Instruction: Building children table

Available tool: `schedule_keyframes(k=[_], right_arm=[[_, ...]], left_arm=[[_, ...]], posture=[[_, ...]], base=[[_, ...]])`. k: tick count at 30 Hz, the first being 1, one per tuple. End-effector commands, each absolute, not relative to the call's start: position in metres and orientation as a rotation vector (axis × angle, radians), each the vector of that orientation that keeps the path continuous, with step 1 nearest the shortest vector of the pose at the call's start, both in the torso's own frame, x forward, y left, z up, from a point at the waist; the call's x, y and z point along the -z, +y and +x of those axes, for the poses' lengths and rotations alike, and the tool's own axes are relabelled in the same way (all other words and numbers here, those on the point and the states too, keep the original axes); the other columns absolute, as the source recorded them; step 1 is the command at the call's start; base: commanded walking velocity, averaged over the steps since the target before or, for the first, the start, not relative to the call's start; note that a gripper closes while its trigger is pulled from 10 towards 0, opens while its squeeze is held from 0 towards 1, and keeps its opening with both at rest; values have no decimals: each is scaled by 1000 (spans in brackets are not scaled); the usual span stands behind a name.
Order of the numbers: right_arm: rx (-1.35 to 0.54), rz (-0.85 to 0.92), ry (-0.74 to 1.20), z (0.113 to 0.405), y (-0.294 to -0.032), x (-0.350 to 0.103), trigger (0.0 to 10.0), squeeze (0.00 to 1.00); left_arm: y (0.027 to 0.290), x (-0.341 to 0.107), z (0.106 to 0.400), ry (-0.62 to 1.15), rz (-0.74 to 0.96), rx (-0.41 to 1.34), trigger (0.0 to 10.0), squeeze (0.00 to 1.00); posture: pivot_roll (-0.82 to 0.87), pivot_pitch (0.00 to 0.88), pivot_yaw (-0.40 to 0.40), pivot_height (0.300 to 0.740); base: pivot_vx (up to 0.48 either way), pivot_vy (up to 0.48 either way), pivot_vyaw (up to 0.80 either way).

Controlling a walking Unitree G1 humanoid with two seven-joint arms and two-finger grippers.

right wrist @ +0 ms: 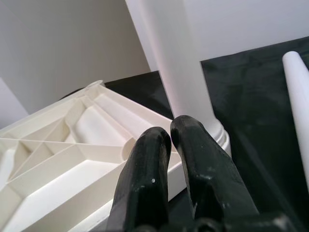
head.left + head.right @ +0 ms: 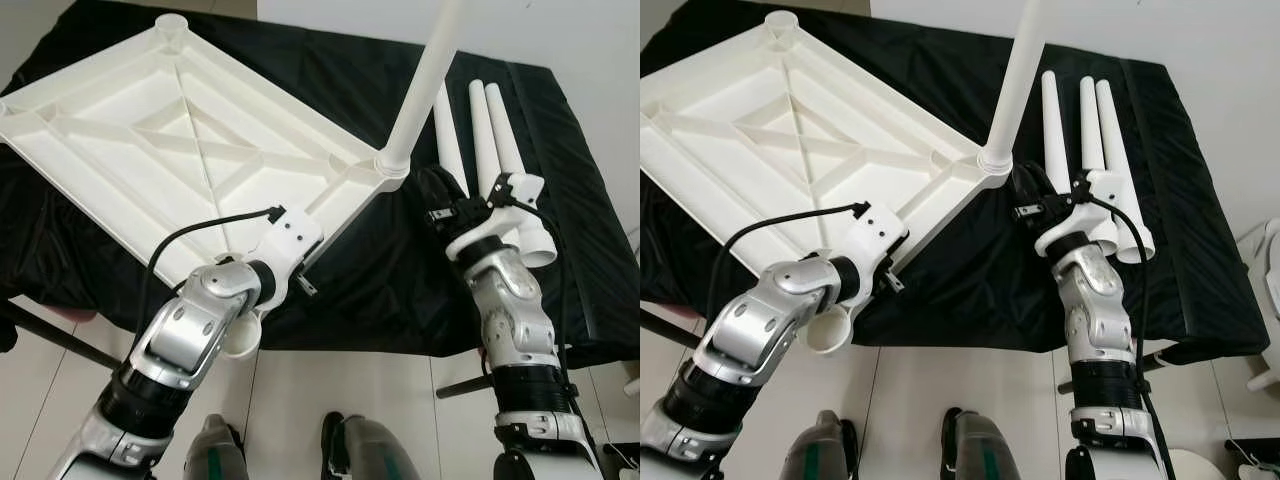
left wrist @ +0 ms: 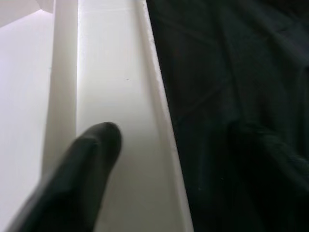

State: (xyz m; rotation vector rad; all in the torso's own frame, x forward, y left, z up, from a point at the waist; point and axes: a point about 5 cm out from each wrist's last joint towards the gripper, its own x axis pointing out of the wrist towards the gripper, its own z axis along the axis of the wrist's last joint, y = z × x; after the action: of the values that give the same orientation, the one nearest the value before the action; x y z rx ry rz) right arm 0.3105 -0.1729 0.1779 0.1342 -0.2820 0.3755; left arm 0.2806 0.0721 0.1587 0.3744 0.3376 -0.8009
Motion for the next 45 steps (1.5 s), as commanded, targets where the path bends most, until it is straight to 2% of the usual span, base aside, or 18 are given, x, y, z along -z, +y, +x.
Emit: schedule_keyframes(k=[1,2,3,11,22,27,30,31,32,33,36,37,38,45], right_arm=[[-368,139,-269,308,-174,-175,10000,0],[-368,139,-269,308,-174,-175,10000,0],[-369,142,-266,307,-173,-175,10000,0],[-367,161,-245,301,-167,-172,10000,0],[-364,185,-240,297,-158,-172,10000,0],[-379,206,-223,291,-149,-168,10000,0],[-380,207,-220,290,-148,-168,10000,0],[-380,210,-219,290,-147,-168,10000,0],[-380,210,-219,290,-147,-168,10000,0],[-384,215,-217,289,-145,-168,10000,0],[-386,216,-215,288,-143,-168,10000,0],[-386,216,-215,287,-143,-168,10000,0],[-386,218,-214,286,-142,-168,10000,0],[-387,220,-203,284,-142,-165,10000,0]], left_arm=[[74,-149,283,387,383,756,4980,0],[74,-149,283,387,383,756,4980,0],[75,-150,286,386,378,730,0,0],[74,-156,301,355,394,648,0,0],[56,-163,322,309,384,623,0,0],[30,-175,343,253,362,598,0,0],[24,-179,346,242,350,595,0,0],[20,-181,349,234,346,577,3922,0],[20,-181,349,234,346,577,3922,0],[13,-186,356,222,314,536,10000,0],[11,-188,359,221,286,514,10000,0],[10,-188,360,222,276,512,10000,784],[10,-189,360,223,253,517,10000,1000],[14,-198,362,190,189,557,10000,1000]], posture=[[-50,90,-42,740],[-50,90,-42,740],[-51,90,-41,740],[-50,90,-34,740],[-53,98,-28,740],[-53,107,-25,740],[-58,108,-22,740],[-60,109,-20,740],[-60,109,-20,740],[-64,109,-16,740],[-67,108,-13,740],[-67,108,-13,740],[-69,108,-12,740],[-66,110,-10,740]], base=[[0,0,0],[0,0,0],[0,0,0],[0,0,0],[0,0,0],[0,0,0],[0,0,0],[0,0,0],[0,0,0],[0,0,0],[0,0,0],[0,0,0],[0,0,0],[0,0,0]])
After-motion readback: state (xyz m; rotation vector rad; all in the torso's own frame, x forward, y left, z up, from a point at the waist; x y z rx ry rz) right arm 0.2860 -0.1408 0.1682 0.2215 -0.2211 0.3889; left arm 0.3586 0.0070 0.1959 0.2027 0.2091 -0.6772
